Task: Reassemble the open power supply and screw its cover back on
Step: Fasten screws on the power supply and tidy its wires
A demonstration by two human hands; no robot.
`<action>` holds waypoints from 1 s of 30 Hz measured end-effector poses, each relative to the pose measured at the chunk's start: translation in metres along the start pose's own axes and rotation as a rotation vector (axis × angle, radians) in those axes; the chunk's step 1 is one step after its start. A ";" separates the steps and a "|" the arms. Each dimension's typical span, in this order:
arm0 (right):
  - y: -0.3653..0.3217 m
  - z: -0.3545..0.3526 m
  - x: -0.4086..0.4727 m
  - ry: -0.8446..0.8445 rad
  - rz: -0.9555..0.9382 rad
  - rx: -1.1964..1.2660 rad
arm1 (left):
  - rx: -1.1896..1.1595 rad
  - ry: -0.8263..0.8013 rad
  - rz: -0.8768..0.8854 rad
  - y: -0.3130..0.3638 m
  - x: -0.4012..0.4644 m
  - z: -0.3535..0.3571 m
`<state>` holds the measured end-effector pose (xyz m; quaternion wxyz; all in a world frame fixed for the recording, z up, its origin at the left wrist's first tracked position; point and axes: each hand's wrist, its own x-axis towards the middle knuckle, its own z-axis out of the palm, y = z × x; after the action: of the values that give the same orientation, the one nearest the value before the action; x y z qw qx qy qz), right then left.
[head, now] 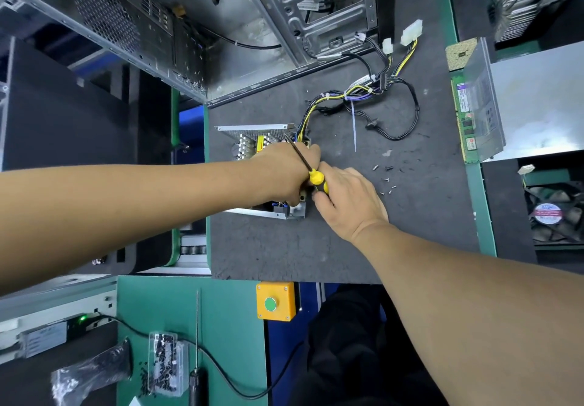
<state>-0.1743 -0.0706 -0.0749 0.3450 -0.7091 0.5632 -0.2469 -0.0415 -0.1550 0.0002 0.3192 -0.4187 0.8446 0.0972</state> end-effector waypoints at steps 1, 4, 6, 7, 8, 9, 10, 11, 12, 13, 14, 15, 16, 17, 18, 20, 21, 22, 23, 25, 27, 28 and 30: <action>-0.001 0.000 0.000 -0.001 -0.003 0.005 | -0.014 -0.001 0.005 0.000 0.000 0.000; -0.002 -0.002 0.000 0.002 -0.011 0.014 | -0.081 -0.002 -0.017 0.000 -0.003 -0.003; -0.002 -0.001 -0.001 0.013 -0.019 0.001 | -0.172 0.002 -0.052 -0.001 -0.005 -0.003; -0.002 0.000 -0.001 0.017 -0.021 -0.001 | -0.205 0.010 -0.068 -0.001 -0.007 -0.003; -0.002 0.000 -0.001 0.020 -0.021 0.000 | -0.227 0.019 -0.081 -0.001 -0.009 -0.004; -0.002 0.000 -0.001 0.022 -0.020 0.002 | -0.240 0.026 -0.094 0.000 -0.011 -0.004; -0.002 0.000 0.000 0.019 -0.018 0.002 | -0.231 0.029 -0.108 0.001 -0.013 -0.005; -0.002 0.000 0.000 0.016 -0.020 -0.001 | -0.192 0.031 -0.123 0.002 -0.013 -0.005; -0.003 0.000 0.000 0.012 -0.020 -0.005 | -0.135 0.031 -0.133 0.003 -0.013 -0.005; -0.003 0.000 0.000 0.009 -0.019 -0.007 | -0.083 0.028 -0.137 0.005 -0.012 -0.005; -0.003 0.000 -0.001 0.006 -0.017 -0.009 | -0.049 0.023 -0.141 0.006 -0.012 -0.006; -0.002 0.000 -0.001 0.005 -0.018 -0.009 | -0.025 0.018 -0.147 0.007 -0.011 -0.007; -0.002 0.000 -0.001 0.007 -0.020 -0.009 | 0.006 0.018 -0.155 0.008 -0.011 -0.007; -0.002 0.000 -0.001 0.010 -0.023 -0.010 | 0.048 0.029 -0.159 0.009 -0.012 -0.007; -0.002 0.000 -0.001 0.014 -0.028 -0.010 | 0.092 0.045 -0.160 0.009 -0.013 -0.008; -0.003 -0.001 -0.001 0.015 -0.038 -0.013 | 0.122 0.072 -0.159 0.011 -0.016 -0.008; -0.003 -0.001 -0.001 0.015 -0.041 -0.015 | 0.108 0.084 -0.158 0.011 -0.018 -0.008; -0.004 -0.001 -0.001 0.017 -0.042 -0.016 | 0.087 0.099 -0.156 0.011 -0.019 -0.007; -0.004 -0.001 -0.001 0.019 -0.041 -0.016 | 0.059 0.117 -0.151 0.010 -0.021 -0.007; -0.004 -0.001 -0.001 0.019 -0.040 -0.015 | -0.024 0.150 -0.130 0.006 -0.024 -0.004; -0.003 0.000 -0.001 0.021 -0.038 -0.014 | -0.130 0.168 -0.111 0.001 -0.027 0.000; -0.003 0.000 -0.001 0.023 -0.037 -0.012 | -0.168 0.173 -0.099 -0.001 -0.028 0.002; -0.002 0.000 0.000 0.030 -0.037 -0.008 | -0.207 0.174 -0.070 -0.005 -0.027 0.004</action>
<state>-0.1727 -0.0698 -0.0733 0.3290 -0.7170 0.5560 -0.2619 -0.0236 -0.1388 0.0146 0.2030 -0.4857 0.8393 0.1360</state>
